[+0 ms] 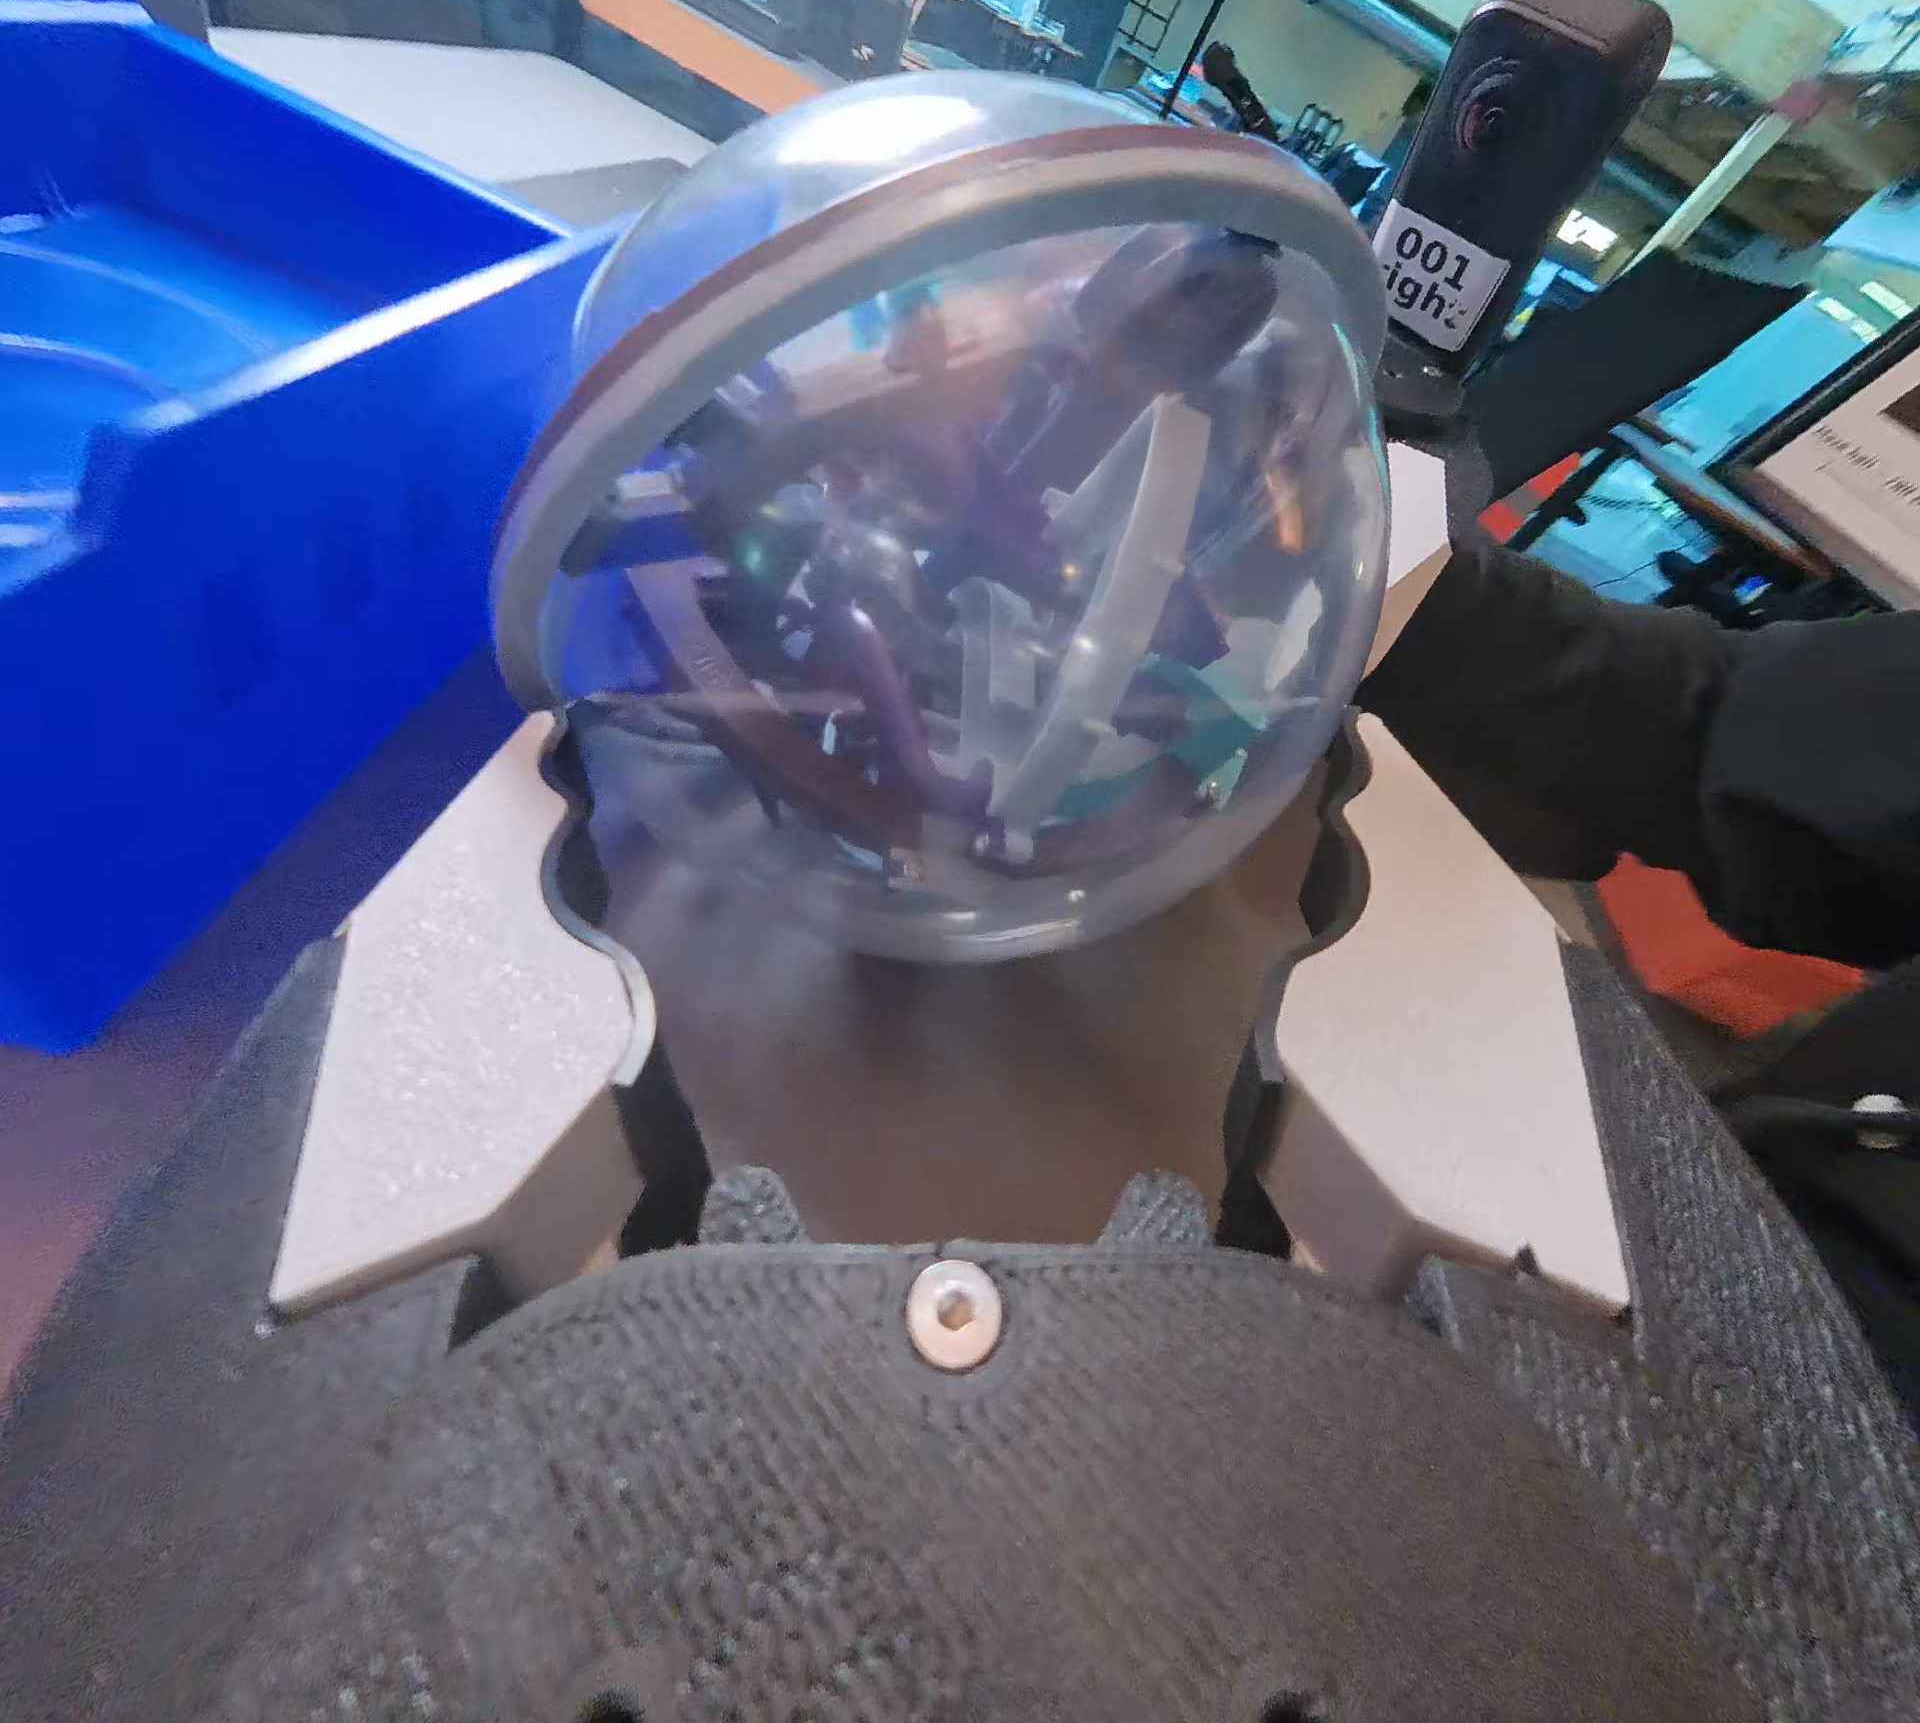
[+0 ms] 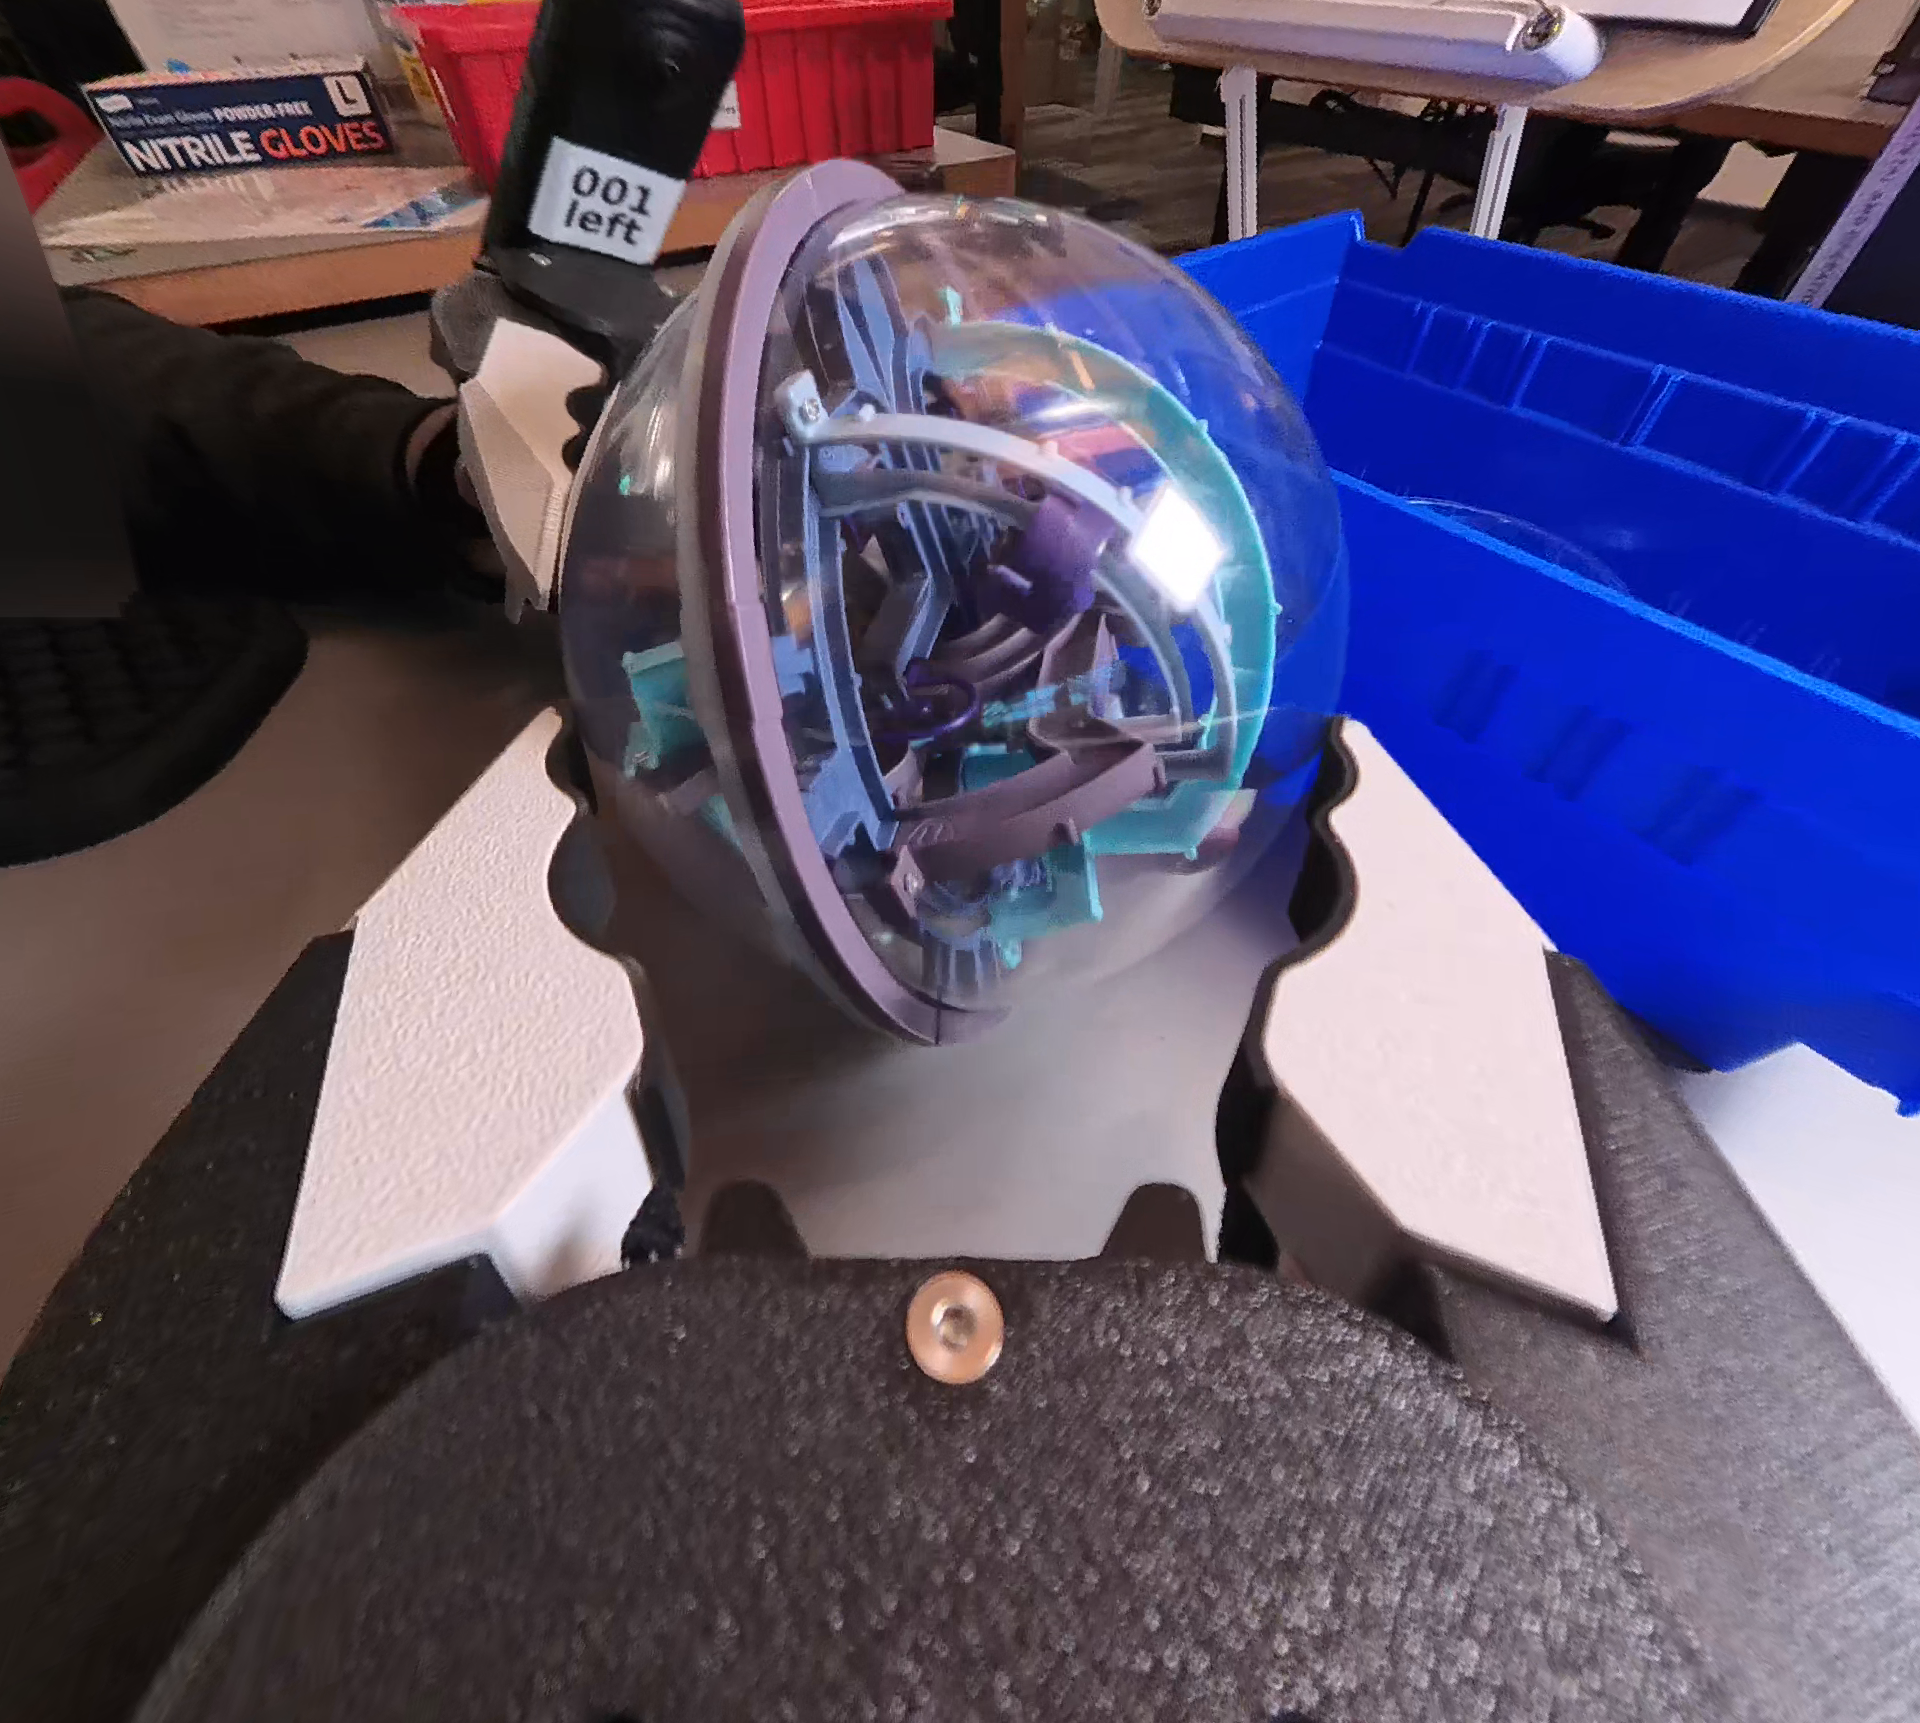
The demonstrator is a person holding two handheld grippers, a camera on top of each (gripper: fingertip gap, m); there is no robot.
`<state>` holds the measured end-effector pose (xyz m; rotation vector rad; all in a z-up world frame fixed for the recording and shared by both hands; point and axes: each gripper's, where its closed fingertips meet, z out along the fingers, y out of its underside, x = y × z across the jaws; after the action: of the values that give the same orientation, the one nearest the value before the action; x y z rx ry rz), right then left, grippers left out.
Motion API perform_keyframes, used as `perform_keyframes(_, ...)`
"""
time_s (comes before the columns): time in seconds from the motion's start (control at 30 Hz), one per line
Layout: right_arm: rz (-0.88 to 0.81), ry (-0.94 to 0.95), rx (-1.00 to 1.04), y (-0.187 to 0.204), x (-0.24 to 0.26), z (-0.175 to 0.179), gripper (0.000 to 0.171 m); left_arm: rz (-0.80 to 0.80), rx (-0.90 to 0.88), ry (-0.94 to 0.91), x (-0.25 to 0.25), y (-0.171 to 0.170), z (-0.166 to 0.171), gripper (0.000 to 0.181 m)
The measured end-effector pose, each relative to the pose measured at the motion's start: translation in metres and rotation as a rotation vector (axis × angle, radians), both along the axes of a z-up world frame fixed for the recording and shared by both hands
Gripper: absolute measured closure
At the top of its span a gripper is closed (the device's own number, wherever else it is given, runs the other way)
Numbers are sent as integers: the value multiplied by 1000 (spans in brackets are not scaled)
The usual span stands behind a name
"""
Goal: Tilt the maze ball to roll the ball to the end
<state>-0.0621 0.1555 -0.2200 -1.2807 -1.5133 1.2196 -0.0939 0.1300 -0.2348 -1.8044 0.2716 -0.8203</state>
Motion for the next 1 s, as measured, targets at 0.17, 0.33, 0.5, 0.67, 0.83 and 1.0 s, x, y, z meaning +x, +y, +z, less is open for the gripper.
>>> perform_keyframes(0.17,-5,-3,-48,0,1,6,38,-30,-79,-95,5,-1,-2,44)
perform_keyframes(0.33,-5,3,-90,-1,3,14,38,-94,-170,-203,14,-6,-7,44)
perform_keyframes(0.5,-4,5,-43,-3,4,14,39,-128,-150,-153,14,-8,-11,45)
perform_keyframes(0.67,-5,8,17,-8,1,16,43,-75,38,175,-10,-5,1,38)
perform_keyframes(0.83,28,48,114,-30,-8,34,50,-82,164,320,2,-6,16,33)
perform_keyframes(1.0,63,72,108,-27,9,40,47,-130,59,210,4,-7,-9,37)
